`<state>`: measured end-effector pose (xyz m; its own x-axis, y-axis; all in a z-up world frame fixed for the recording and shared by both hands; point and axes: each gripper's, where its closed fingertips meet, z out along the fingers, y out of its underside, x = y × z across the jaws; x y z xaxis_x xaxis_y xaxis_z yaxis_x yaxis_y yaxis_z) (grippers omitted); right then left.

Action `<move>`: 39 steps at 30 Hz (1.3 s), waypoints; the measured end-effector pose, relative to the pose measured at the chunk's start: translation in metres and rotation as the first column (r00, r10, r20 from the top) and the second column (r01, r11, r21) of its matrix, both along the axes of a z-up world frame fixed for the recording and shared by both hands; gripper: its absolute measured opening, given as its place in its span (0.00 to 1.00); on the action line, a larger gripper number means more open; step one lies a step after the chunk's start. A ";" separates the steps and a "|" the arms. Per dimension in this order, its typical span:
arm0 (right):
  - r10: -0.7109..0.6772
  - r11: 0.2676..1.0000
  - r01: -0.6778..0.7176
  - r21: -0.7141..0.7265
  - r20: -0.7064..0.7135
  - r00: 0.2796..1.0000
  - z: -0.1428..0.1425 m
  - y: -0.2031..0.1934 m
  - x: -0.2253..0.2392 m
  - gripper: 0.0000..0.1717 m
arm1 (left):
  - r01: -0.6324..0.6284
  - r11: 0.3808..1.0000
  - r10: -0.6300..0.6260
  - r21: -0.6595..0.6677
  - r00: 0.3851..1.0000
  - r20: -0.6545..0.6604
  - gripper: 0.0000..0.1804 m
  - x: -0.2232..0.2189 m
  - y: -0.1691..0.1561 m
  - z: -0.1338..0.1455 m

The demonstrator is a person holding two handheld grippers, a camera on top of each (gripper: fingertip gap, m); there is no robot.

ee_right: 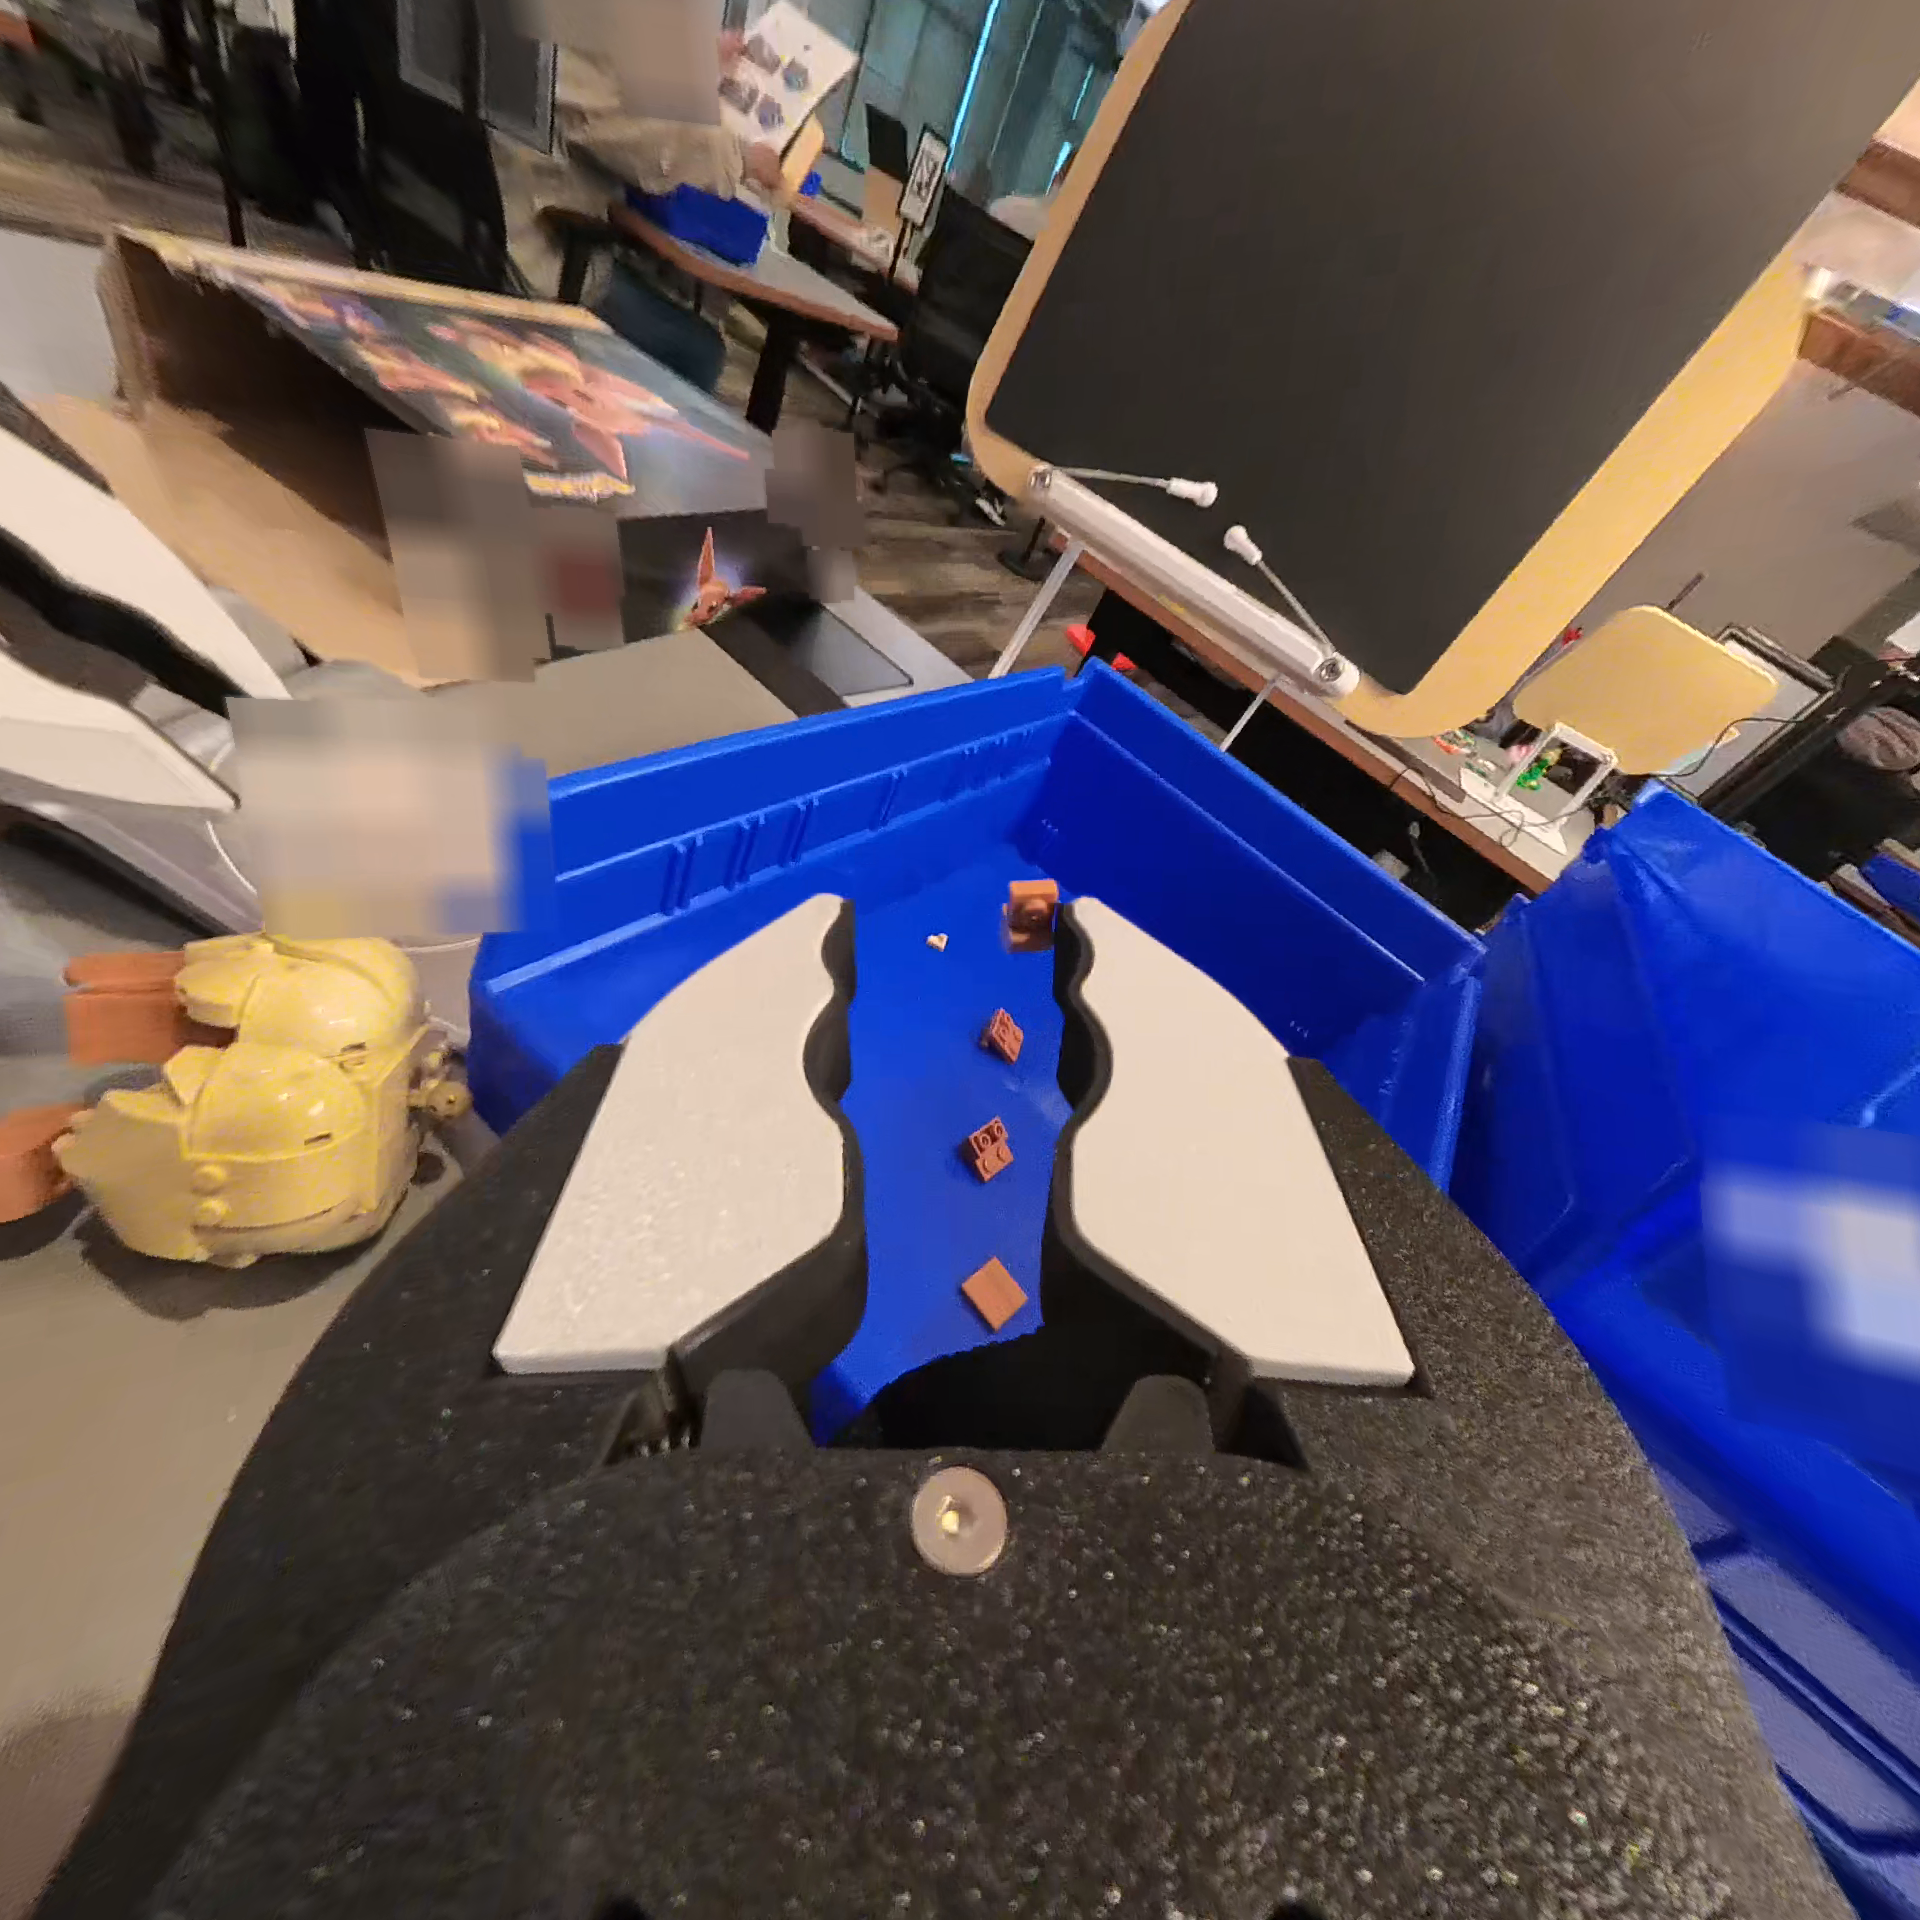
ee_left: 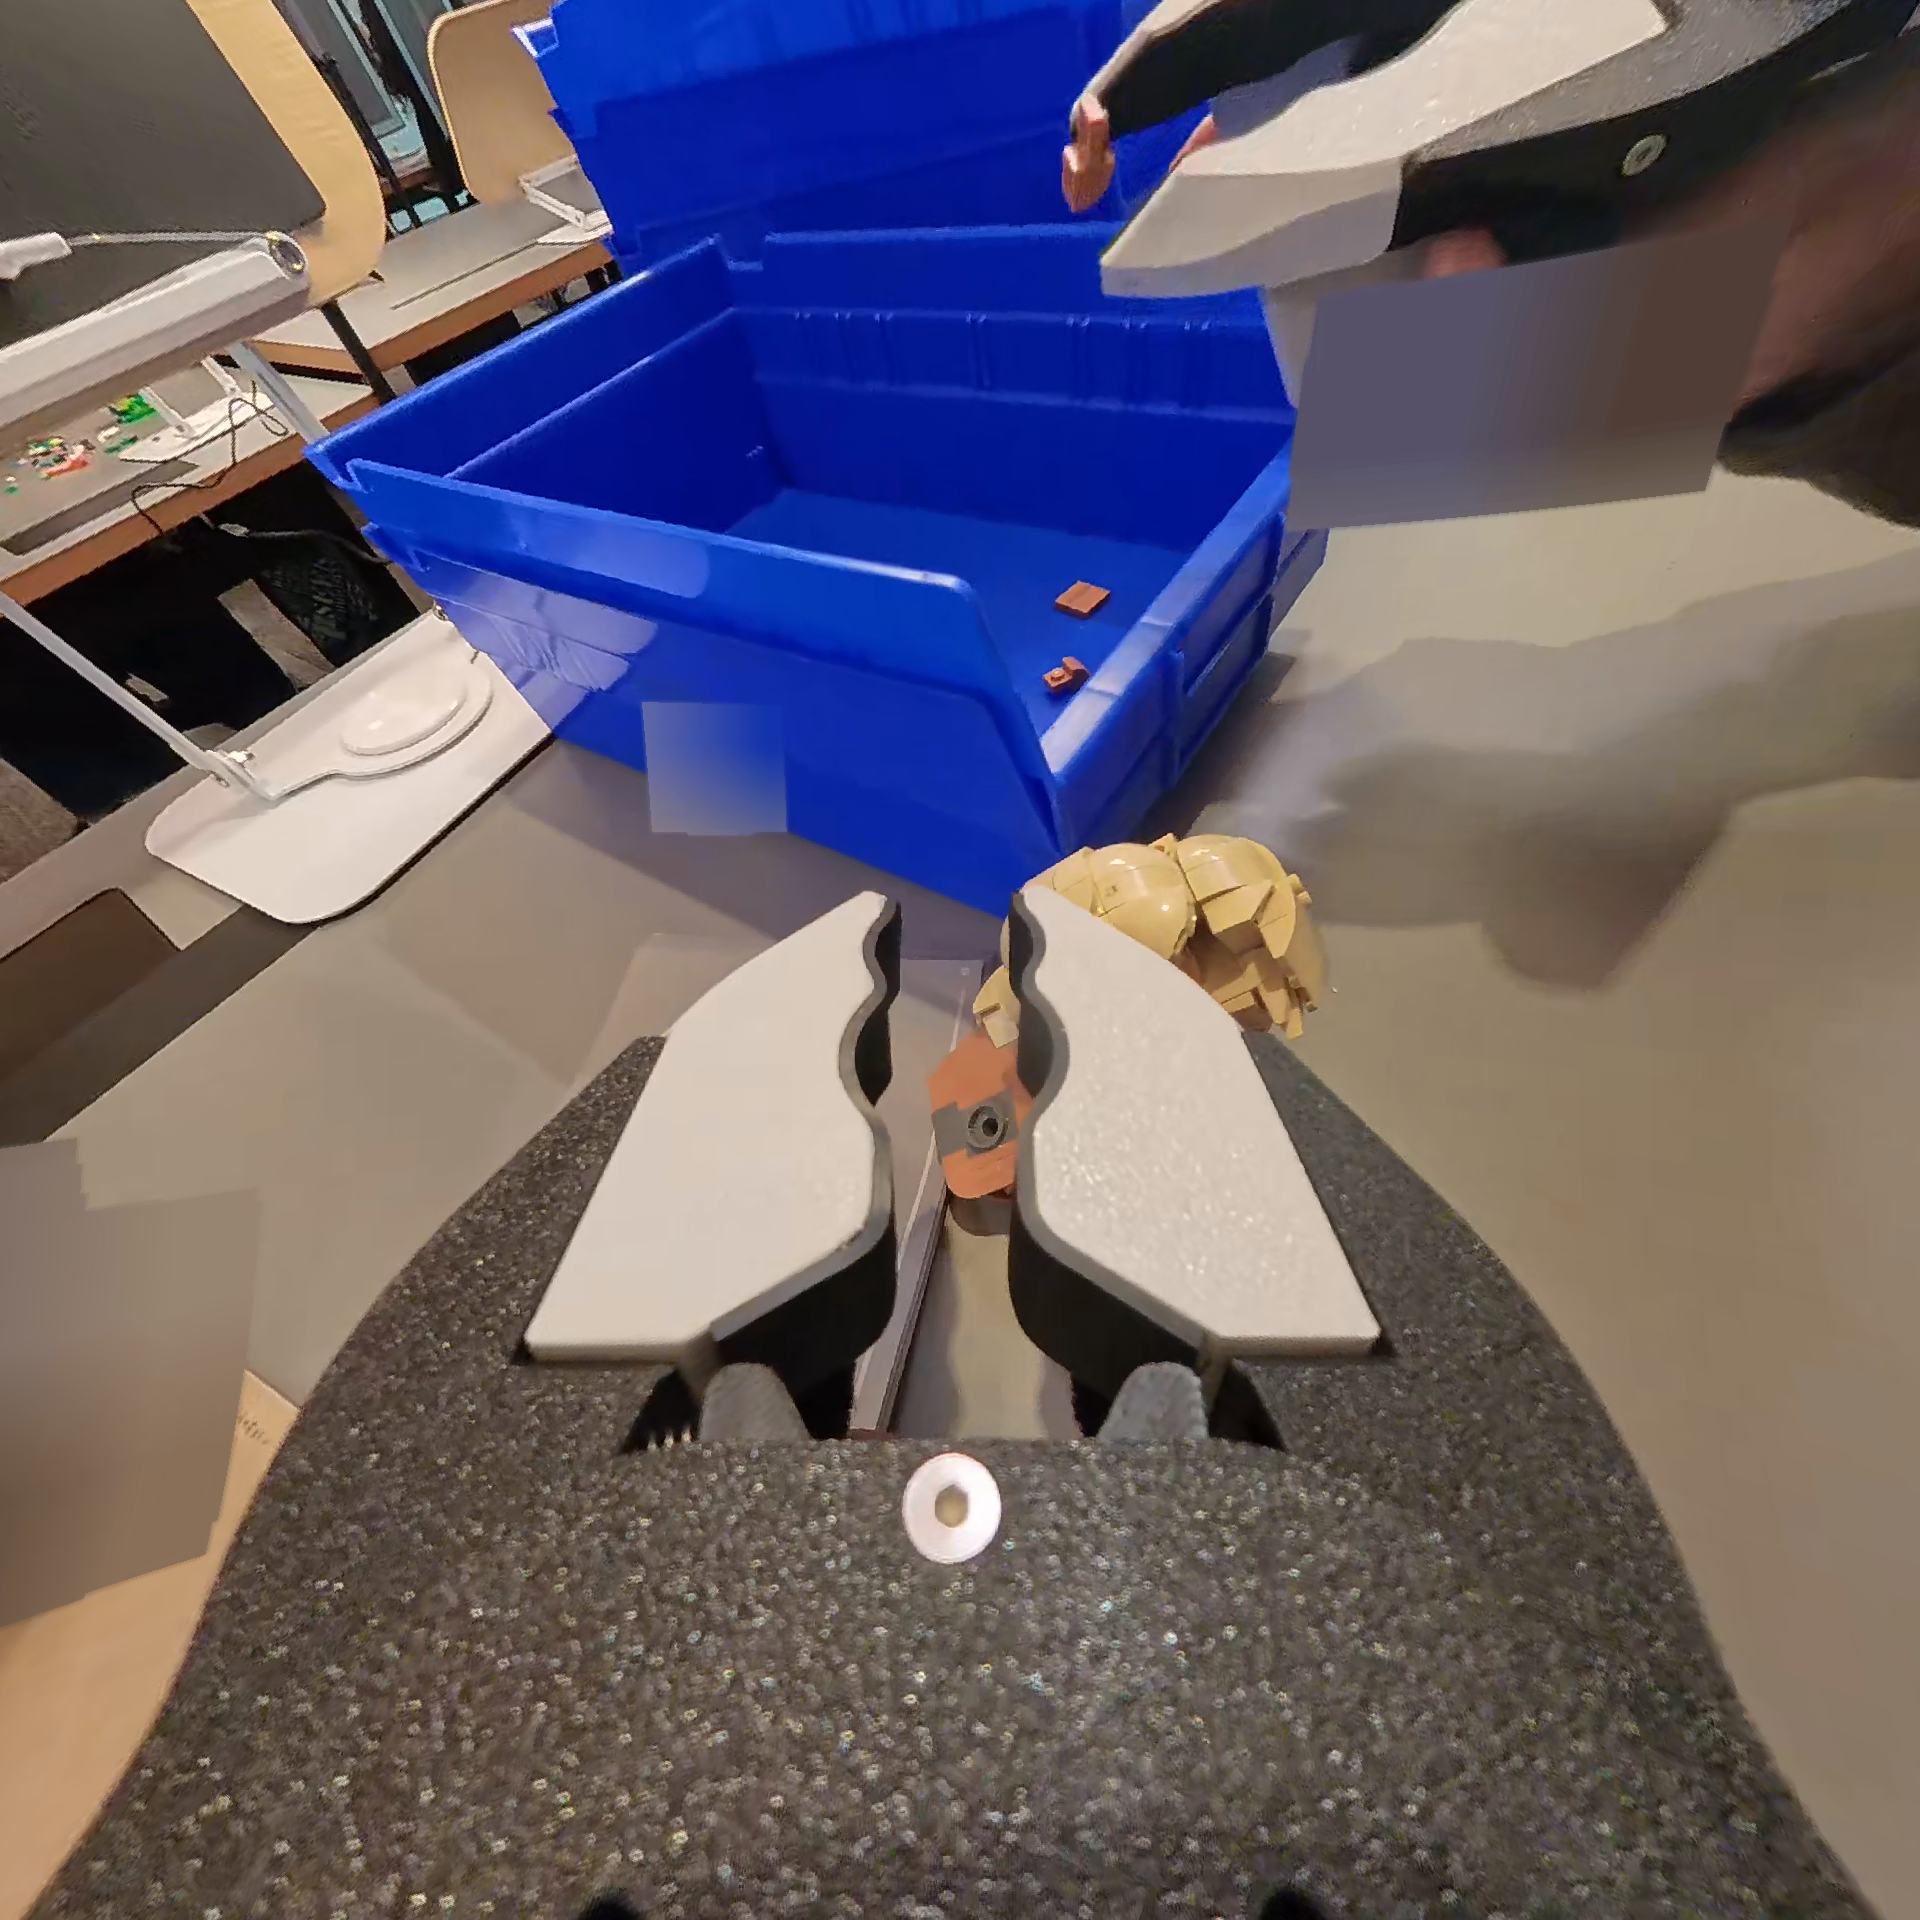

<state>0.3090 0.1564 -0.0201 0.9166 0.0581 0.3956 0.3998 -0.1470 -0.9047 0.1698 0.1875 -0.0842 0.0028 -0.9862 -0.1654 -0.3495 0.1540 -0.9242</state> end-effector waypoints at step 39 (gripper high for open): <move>0.375 0.900 -0.387 -0.200 -0.097 0.922 -0.096 -0.031 -0.117 0.25 | 0.115 0.977 -0.156 -0.181 0.959 -0.238 0.17 -0.012 -0.024 -0.038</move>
<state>0.1917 0.1250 -0.1166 0.8273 0.4839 0.2854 0.4147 -0.1833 -0.8913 0.1574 0.1639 -0.1222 -0.1534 -0.9880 0.0198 -0.5580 0.0701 -0.8268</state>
